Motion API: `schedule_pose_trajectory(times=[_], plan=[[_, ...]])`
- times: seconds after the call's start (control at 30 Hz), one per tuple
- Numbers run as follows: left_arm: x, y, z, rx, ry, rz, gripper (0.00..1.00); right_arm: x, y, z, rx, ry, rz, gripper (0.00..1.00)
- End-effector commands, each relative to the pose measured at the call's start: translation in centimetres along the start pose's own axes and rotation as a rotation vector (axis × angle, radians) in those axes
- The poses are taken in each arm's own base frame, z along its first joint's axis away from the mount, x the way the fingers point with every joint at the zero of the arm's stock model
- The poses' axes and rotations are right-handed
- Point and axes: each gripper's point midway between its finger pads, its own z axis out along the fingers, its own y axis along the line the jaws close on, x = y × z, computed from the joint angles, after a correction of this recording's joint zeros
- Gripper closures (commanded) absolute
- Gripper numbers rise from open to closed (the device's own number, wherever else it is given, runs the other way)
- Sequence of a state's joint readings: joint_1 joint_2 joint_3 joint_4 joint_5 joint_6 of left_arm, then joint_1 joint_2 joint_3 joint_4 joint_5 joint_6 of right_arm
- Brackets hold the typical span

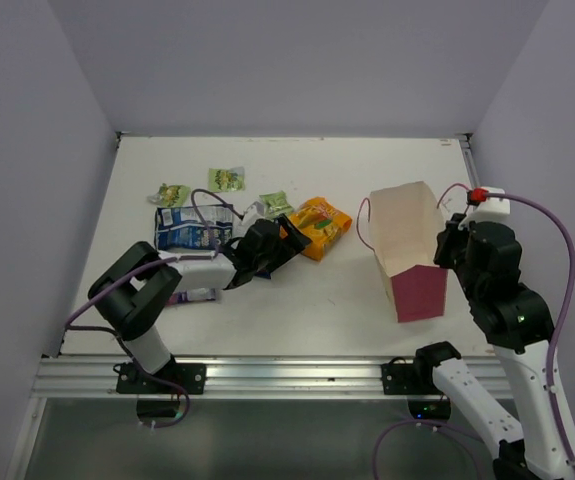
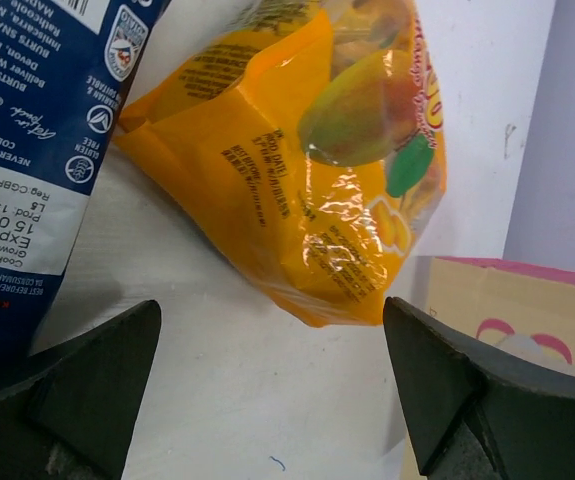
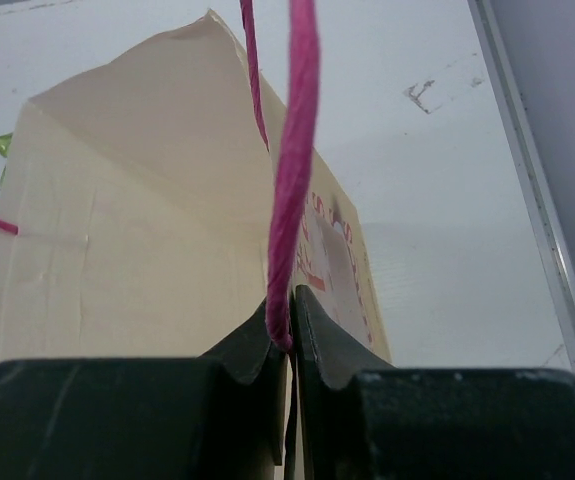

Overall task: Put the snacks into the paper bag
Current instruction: Pick up the snack from the center of the board.

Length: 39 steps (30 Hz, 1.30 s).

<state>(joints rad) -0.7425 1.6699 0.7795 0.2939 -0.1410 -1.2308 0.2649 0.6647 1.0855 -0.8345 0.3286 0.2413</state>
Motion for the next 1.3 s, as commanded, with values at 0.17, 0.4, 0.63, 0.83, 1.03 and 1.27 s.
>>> schedule_pose_trajectory(times=[0.17, 0.4, 0.63, 0.83, 1.03, 1.27], plan=[[-1.4, -1.9, 2.9, 0.014, -0.091, -0.059, 0.10, -1.1, 0.7, -0.3, -0.036, -0.064, -0.006, 0.89], [-1.0, -1.4, 4.7, 0.006, -0.094, -0.080, 0.12, -1.0, 0.4, -0.2, -0.015, -0.070, -0.017, 0.89], [-1.6, -3.0, 3.7, 0.063, -0.113, -0.120, 0.13, -0.6, 0.3, 0.0, -0.005, -0.060, -0.026, 0.89], [-1.6, -2.8, 4.4, 0.054, -0.122, -0.128, 0.12, -0.6, 0.5, 0.3, -0.008, -0.054, -0.029, 0.89], [-0.8, -1.4, 5.4, 0.022, -0.111, -0.122, 0.21, -0.6, 0.4, 0.5, 0.004, -0.051, -0.031, 0.89], [-0.3, -0.7, 4.8, 0.026, -0.087, -0.046, 0.54, -0.5, 0.4, 0.7, 0.016, -0.043, -0.039, 0.89]])
